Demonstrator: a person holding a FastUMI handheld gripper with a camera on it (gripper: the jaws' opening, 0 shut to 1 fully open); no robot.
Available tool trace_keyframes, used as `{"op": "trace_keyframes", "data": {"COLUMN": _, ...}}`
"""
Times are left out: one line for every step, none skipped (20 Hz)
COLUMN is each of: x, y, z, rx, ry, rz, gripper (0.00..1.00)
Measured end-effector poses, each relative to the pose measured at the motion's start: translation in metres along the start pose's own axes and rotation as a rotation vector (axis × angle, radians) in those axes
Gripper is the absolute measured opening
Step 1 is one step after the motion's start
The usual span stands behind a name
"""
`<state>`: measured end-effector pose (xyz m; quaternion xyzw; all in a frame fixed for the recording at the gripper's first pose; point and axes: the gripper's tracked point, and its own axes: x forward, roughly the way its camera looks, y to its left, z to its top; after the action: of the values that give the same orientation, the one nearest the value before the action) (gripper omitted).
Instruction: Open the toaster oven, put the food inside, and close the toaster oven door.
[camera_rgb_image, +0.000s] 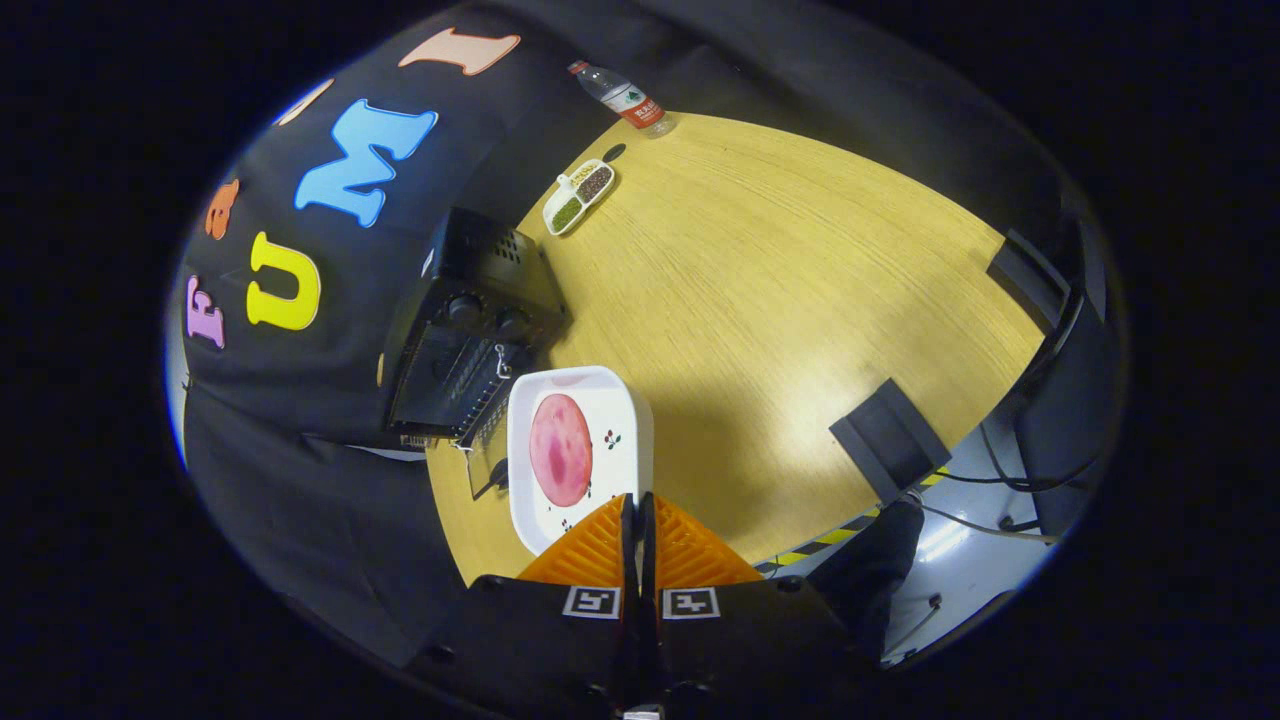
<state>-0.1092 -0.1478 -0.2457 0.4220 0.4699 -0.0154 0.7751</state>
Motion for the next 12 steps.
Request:
{"op": "trace_keyframes", "data": {"x": -0.004, "y": 0.011, "z": -0.007, "rx": 0.001, "ry": 0.002, "rz": 0.02, "gripper": 0.01}}
{"op": "trace_keyframes", "data": {"x": -0.005, "y": 0.021, "z": -0.013, "rx": -0.008, "ry": 0.002, "rz": 0.04, "gripper": 0.02}}
{"op": "trace_keyframes", "data": {"x": -0.006, "y": 0.032, "z": -0.021, "rx": -0.013, "ry": 0.002, "rz": 0.059, "gripper": 0.02}}
{"op": "trace_keyframes", "data": {"x": -0.006, "y": 0.043, "z": -0.027, "rx": -0.018, "ry": 0.005, "rz": 0.078, "gripper": 0.01}}
{"op": "trace_keyframes", "data": {"x": -0.005, "y": 0.052, "z": -0.032, "rx": -0.025, "ry": 0.008, "rz": 0.092, "gripper": 0.01}}
{"op": "trace_keyframes", "data": {"x": -0.003, "y": 0.061, "z": -0.036, "rx": -0.035, "ry": 0.015, "rz": 0.103, "gripper": 0.01}}
{"op": "trace_keyframes", "data": {"x": 0.0, "y": 0.069, "z": -0.041, "rx": -0.042, "ry": 0.021, "rz": 0.11, "gripper": 0.01}}
{"op": "trace_keyframes", "data": {"x": 0.004, "y": 0.077, "z": -0.043, "rx": -0.046, "ry": 0.028, "rz": 0.117, "gripper": 0.01}}
{"op": "trace_keyframes", "data": {"x": 0.009, "y": 0.085, "z": -0.045, "rx": -0.048, "ry": 0.035, "rz": 0.124, "gripper": 0.01}}
{"op": "trace_keyframes", "data": {"x": 0.014, "y": 0.094, "z": -0.047, "rx": -0.051, "ry": 0.046, "rz": 0.131, "gripper": 0.01}}
{"op": "trace_keyframes", "data": {"x": 0.02, "y": 0.102, "z": -0.05, "rx": -0.059, "ry": 0.058, "rz": 0.136, "gripper": 0.01}}
{"op": "trace_keyframes", "data": {"x": 0.026, "y": 0.11, "z": -0.051, "rx": -0.071, "ry": 0.069, "rz": 0.137, "gripper": 0.01}}
